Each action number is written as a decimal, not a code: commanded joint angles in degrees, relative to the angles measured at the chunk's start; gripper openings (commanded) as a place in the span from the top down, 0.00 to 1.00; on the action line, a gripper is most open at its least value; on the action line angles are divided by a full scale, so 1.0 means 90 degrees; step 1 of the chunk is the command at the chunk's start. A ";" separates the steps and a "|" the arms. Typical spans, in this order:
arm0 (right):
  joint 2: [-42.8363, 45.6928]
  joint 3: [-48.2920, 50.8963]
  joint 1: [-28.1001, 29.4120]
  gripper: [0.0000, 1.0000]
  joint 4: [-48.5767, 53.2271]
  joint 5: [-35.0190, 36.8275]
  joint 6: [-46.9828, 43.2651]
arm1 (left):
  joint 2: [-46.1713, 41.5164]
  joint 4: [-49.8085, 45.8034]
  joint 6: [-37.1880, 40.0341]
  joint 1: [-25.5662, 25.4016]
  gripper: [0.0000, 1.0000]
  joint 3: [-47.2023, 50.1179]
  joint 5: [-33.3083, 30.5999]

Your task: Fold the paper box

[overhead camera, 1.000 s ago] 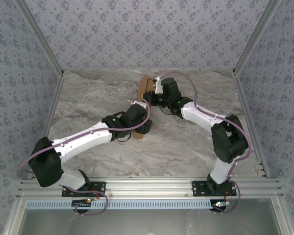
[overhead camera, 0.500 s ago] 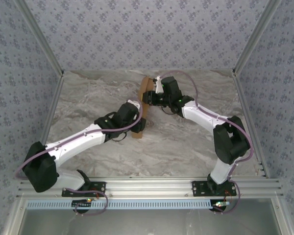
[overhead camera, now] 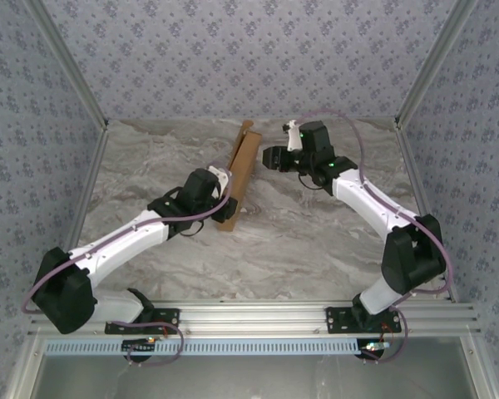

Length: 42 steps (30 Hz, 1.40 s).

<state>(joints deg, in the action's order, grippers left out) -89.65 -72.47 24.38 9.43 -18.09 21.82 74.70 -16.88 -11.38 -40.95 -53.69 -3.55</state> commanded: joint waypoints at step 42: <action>-0.0038 -0.0987 -0.1968 0.55 0.2316 -0.2389 -0.6451 | 0.1582 -0.2990 0.7149 0.2816 0.60 -0.2506 0.5862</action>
<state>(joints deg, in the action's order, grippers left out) -88.42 -79.31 6.50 25.93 -38.44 -32.42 88.60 -42.98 50.19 -16.05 -73.47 43.99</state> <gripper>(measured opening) 0.461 0.422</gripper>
